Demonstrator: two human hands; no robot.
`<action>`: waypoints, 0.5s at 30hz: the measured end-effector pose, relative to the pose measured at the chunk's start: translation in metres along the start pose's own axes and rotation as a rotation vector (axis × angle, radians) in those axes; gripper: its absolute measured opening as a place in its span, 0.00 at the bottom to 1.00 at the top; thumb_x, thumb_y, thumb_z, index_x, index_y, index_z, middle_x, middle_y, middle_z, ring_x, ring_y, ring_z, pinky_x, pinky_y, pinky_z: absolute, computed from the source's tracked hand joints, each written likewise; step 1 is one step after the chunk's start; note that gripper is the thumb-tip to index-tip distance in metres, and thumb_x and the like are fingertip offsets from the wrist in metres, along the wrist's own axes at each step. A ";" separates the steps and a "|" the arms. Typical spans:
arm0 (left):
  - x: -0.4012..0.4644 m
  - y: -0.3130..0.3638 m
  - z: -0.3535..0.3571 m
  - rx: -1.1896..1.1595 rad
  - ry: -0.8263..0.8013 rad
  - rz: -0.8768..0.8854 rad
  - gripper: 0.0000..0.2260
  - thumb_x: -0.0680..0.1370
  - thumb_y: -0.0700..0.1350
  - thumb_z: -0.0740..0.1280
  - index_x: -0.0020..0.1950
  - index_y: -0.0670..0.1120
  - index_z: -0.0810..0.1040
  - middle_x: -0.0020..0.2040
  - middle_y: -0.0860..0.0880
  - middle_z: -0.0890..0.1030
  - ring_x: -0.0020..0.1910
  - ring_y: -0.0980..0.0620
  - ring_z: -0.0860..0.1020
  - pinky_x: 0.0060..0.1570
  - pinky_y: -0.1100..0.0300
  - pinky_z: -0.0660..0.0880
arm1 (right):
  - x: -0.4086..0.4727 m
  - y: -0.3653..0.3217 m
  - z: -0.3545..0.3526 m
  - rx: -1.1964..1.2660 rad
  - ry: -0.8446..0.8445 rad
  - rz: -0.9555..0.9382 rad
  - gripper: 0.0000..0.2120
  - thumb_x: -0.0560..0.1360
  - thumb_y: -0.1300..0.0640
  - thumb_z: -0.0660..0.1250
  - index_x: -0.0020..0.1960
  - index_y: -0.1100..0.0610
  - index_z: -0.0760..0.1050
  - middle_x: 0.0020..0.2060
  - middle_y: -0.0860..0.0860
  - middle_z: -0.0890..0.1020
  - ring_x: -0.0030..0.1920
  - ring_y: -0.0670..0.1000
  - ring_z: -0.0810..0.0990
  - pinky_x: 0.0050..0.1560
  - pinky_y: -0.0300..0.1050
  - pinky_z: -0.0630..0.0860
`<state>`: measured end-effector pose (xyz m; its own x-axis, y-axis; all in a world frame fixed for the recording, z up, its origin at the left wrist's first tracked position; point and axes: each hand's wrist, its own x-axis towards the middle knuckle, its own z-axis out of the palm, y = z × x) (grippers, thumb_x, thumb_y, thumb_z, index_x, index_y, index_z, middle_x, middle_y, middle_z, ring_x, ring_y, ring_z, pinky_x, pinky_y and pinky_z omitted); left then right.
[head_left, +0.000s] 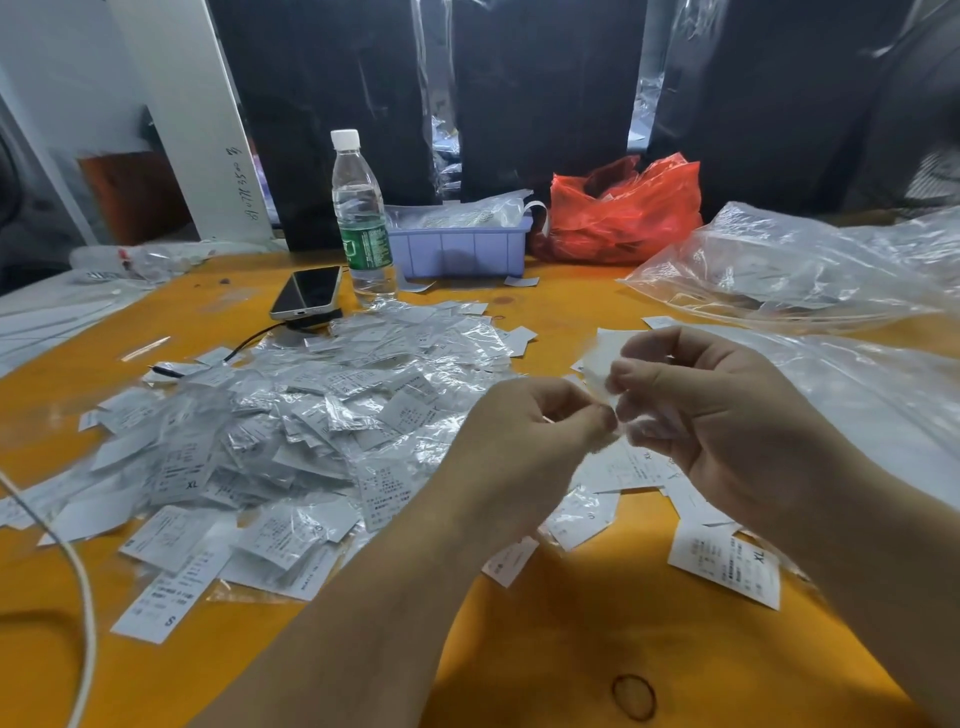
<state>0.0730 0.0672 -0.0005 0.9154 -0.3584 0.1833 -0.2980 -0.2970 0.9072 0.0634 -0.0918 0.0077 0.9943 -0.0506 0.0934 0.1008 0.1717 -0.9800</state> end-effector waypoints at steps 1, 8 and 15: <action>0.001 0.000 -0.002 -0.046 0.029 -0.008 0.07 0.78 0.47 0.69 0.41 0.49 0.83 0.35 0.52 0.80 0.35 0.56 0.77 0.45 0.52 0.75 | 0.000 0.000 0.000 0.012 0.001 0.001 0.15 0.59 0.59 0.74 0.44 0.58 0.77 0.32 0.52 0.82 0.30 0.48 0.80 0.28 0.38 0.76; 0.005 0.000 -0.007 -0.201 0.196 -0.033 0.11 0.70 0.51 0.66 0.39 0.45 0.80 0.34 0.51 0.79 0.34 0.56 0.76 0.40 0.57 0.73 | -0.001 -0.001 0.002 -0.049 -0.146 0.067 0.29 0.56 0.68 0.77 0.55 0.59 0.76 0.33 0.54 0.81 0.29 0.49 0.77 0.30 0.41 0.74; 0.003 0.000 -0.008 -0.123 0.137 -0.018 0.16 0.75 0.57 0.64 0.42 0.45 0.81 0.36 0.47 0.79 0.34 0.55 0.75 0.40 0.54 0.73 | -0.007 -0.004 0.002 -0.133 -0.252 -0.043 0.16 0.62 0.65 0.74 0.49 0.57 0.84 0.36 0.57 0.81 0.32 0.52 0.77 0.33 0.41 0.77</action>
<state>0.0783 0.0736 0.0027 0.9512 -0.2274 0.2088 -0.2534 -0.1890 0.9487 0.0563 -0.0905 0.0116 0.9679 0.1942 0.1593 0.1539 0.0429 -0.9872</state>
